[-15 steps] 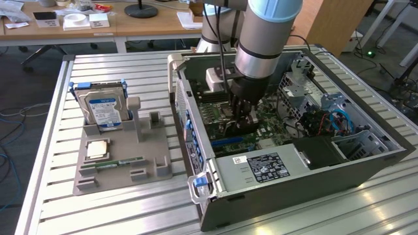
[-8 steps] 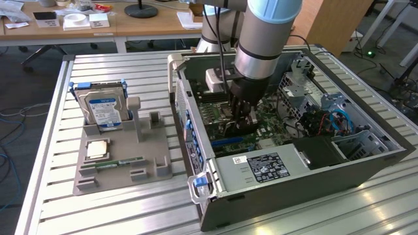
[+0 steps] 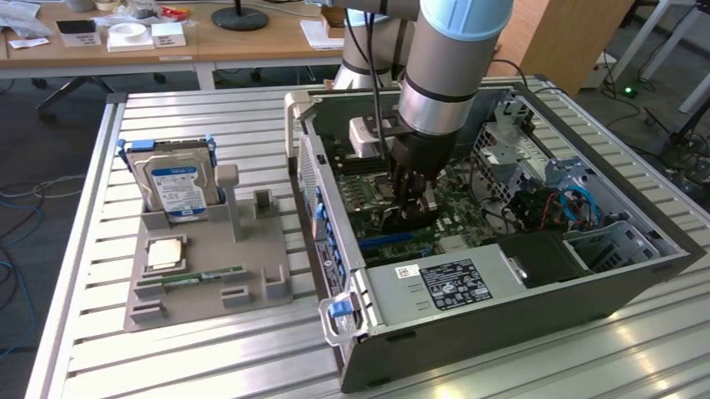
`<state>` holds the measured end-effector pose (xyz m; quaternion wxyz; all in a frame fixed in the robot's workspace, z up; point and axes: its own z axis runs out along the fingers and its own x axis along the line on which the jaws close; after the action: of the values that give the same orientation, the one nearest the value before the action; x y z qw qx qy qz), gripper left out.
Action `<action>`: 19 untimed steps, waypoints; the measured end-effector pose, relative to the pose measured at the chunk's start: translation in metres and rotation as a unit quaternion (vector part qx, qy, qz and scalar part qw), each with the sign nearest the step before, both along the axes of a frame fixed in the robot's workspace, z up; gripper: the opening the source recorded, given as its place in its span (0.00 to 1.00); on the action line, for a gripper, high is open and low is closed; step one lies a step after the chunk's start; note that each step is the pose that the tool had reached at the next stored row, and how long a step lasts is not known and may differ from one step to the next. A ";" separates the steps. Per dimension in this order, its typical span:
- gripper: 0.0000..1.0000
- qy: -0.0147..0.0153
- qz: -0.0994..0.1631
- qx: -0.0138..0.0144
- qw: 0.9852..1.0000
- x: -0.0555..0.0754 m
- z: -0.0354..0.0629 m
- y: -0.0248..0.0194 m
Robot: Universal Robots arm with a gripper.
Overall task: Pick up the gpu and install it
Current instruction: 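Insert the gpu into the slot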
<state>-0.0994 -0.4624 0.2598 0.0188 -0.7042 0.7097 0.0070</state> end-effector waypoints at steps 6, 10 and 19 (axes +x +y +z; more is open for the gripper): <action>0.26 0.000 0.000 -0.002 1.000 0.000 -0.0009 0.0000; 0.26 0.000 0.000 -0.007 1.000 0.000 -0.0010 0.0000; 0.26 0.000 0.000 -0.004 1.000 0.000 -0.0012 0.0000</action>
<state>-0.0995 -0.4624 0.2586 0.0159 -0.7043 0.7097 0.0041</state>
